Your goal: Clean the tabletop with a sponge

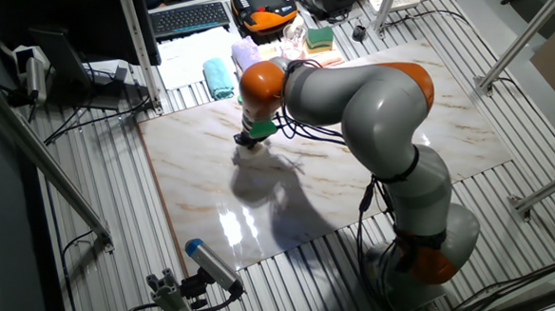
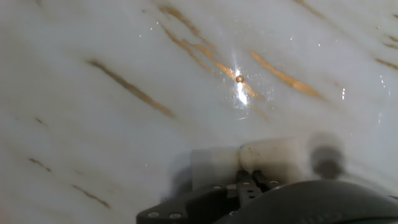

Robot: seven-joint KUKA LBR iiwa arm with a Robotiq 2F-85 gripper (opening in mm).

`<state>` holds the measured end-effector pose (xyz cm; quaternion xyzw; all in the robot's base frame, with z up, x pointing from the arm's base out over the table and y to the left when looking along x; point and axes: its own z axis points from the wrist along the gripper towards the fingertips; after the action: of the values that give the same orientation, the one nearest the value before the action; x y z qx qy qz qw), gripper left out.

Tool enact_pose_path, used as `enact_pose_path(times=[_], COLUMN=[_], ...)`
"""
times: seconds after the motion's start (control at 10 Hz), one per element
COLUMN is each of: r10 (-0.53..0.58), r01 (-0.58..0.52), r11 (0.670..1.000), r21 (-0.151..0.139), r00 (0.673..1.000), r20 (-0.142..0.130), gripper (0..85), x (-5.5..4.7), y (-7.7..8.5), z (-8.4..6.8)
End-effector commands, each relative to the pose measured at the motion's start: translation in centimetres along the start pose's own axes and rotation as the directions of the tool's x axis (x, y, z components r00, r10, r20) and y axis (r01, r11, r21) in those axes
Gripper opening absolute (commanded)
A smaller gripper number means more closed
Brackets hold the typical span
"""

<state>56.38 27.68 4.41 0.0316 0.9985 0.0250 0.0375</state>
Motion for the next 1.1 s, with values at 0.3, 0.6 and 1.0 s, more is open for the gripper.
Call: enact_pose_path(times=[0.3,0.6,1.0], r10=[-0.014,-0.023,-0.038], r01=[0.014,0.023,0.037], r11=[1.0,1.0,0.999], r21=[0.002,0.018,0.025], r00=[1.0,1.0,0.999], r20=[0.006,0.013,0.021], gripper=[0.0,0.0,0.0], x=[-1.2,-1.6,-1.5], y=[-1.0,-1.6,-2.6], z=[0.3,0.1,0.5])
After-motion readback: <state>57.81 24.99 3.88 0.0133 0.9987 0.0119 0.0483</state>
